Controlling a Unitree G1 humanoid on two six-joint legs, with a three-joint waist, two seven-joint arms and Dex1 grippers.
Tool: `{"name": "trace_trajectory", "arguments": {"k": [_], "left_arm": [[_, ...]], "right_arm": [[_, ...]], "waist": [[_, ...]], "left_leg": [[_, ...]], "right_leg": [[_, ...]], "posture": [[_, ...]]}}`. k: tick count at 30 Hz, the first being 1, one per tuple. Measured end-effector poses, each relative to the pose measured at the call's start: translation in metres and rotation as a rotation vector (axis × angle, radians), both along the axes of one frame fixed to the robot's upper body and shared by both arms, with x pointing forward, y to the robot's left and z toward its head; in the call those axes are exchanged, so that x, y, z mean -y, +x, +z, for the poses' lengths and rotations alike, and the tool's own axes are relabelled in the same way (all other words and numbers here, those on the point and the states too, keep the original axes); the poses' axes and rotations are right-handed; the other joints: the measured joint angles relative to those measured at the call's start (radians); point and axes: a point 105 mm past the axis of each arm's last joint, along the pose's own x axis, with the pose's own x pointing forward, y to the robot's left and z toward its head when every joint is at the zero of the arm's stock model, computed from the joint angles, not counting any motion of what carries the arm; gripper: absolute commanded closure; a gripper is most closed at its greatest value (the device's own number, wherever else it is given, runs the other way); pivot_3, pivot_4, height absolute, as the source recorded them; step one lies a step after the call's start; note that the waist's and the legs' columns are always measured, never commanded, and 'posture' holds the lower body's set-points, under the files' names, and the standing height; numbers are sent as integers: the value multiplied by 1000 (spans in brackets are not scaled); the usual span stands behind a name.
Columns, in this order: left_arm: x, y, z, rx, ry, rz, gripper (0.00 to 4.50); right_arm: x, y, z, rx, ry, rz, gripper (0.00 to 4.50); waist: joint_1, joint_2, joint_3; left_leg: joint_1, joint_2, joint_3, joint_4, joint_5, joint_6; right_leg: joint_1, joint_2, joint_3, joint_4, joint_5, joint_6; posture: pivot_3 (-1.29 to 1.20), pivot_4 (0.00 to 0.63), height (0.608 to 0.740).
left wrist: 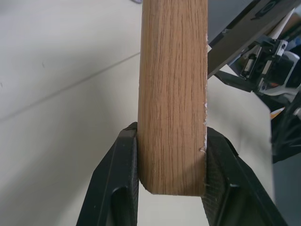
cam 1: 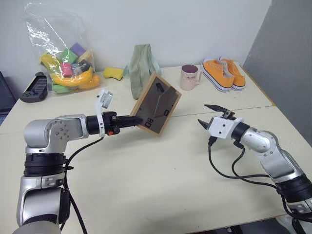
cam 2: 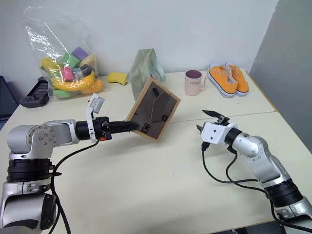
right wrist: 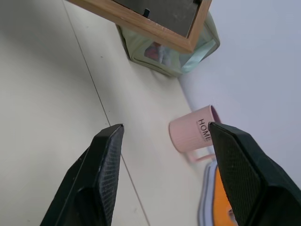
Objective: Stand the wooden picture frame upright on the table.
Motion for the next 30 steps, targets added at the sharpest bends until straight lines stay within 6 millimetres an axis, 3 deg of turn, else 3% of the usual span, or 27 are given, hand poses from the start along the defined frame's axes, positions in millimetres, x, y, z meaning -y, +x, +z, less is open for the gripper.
{"name": "trace_trajectory", "arguments": {"k": [8, 16, 30], "left_arm": [[13, -27, -17, -197, -85, -41, 3207], [12, -32, -7, -201, -133, -51, 3207], [21, -47, 1, -232, -172, -123, 3207]], "right_arm": [[-5, -7, -12, 265, -146, 103, 1494], [-13, -1, -8, 405, -144, 136, 1494], [-23, 2, -10, 468, -109, 169, 1494]], "waist": [[-2, 0, 0], [-1, 0, 0], [-4, 0, 0]], "left_leg": [[0, 1, 0, 1, 0, 0], [1, 1, 1, 0, 0, 0], [1, 0, 3, 0, 0, 0]], "right_leg": [[-1, 1, 1, 0, 0, 0], [0, 2, 2, 0, 0, 0], [-2, 2, 3, 5, 0, 0]], "posture": [[0, 150, 740], [0, 150, 740], [0, 150, 740]]}}
